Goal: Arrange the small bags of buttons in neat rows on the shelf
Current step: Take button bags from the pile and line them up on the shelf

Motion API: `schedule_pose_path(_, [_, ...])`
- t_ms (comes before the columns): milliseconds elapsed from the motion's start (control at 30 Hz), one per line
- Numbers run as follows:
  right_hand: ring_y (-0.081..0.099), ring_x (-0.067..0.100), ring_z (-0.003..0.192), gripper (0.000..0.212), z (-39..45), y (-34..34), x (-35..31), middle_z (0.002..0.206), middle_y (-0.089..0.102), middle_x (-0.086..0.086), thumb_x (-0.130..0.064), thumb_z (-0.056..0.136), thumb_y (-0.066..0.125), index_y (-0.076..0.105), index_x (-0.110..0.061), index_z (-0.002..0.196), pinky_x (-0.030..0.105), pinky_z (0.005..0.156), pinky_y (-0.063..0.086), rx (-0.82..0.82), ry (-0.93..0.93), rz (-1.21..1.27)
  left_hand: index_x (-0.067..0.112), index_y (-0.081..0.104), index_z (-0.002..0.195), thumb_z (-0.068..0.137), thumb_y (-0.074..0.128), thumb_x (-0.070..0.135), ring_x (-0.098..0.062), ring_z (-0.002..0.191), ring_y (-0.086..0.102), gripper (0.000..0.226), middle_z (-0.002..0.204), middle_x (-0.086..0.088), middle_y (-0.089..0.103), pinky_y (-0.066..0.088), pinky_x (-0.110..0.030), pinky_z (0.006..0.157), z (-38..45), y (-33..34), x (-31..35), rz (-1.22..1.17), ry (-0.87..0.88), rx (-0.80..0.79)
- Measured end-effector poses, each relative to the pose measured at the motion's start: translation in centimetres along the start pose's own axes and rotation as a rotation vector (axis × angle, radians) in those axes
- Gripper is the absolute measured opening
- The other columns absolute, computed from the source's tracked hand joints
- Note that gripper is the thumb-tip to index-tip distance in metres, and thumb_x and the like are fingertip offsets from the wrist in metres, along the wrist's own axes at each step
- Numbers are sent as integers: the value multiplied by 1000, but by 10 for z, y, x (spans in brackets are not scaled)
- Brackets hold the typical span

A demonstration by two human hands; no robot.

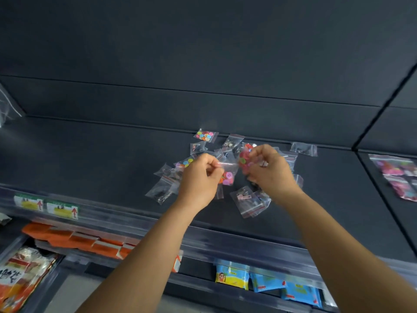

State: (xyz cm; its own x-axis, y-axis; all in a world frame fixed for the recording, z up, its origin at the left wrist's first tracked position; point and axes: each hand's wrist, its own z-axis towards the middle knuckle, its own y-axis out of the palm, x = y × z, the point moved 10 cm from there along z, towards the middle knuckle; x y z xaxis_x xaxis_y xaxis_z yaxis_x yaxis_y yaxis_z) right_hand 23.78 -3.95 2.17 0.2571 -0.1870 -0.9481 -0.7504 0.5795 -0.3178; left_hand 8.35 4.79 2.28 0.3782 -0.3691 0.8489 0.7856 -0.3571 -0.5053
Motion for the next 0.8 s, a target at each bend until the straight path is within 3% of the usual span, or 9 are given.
schedule_pose_path(133, [63, 11, 72, 28, -13, -36, 2, 85, 68, -6, -3, 84, 62, 54, -25, 99, 23, 62, 50, 75, -12, 36, 23, 62, 89, 90, 59, 14, -14, 83, 66, 10, 87, 5, 68, 57, -34, 79, 2, 25, 15, -131, -4, -30])
schedule_pose_path(267, [61, 13, 68, 15, -29, -79, 13, 77, 71, 2, -5, 85, 62, 66, -20, 84, 30, 69, 50, 134, 13, 67, 23, 61, 86, 95, 54, 17, -17, 83, 67, 13, 90, 0, 68, 58, -41, 78, -5, 61, 41, -207, -10, -110])
schedule_pose_path(400, [58, 21, 65, 24, -44, -127, 21, 67, 67, 2, -7, 89, 57, 69, -23, 76, 42, 73, 52, 221, 10, 135, 22, 59, 83, 94, 49, 19, -20, 84, 68, 15, 89, -1, 69, 56, -46, 81, -14, 107, 70, -242, -8, -201])
schedule_pose_path(533, [62, 14, 63, 20, -57, -180, 38, 68, 67, -2, -7, 90, 57, 66, -22, 82, 33, 68, 56, 313, 41, 135, 17, 58, 82, 95, 50, 13, -17, 78, 67, 15, 85, -1, 68, 58, -40, 79, -31, 162, 100, -321, -35, -310])
schedule_pose_path(667, [67, 15, 69, 6, -69, -228, 67, 78, 72, 3, -10, 88, 60, 65, -13, 86, 33, 67, 57, 377, 102, 136, 10, 56, 86, 93, 54, 6, -15, 74, 68, 8, 87, -8, 70, 59, -31, 73, -55, 215, 131, -388, -79, -380])
schedule_pose_path(800, [69, 12, 68, 9, -81, -270, 85, 76, 73, 0, -9, 86, 60, 67, -15, 85, 24, 64, 56, 334, 129, 78, 8, 54, 89, 93, 53, 3, -11, 64, 65, 7, 83, -9, 70, 59, -29, 70, -75, 260, 158, -418, -122, -390])
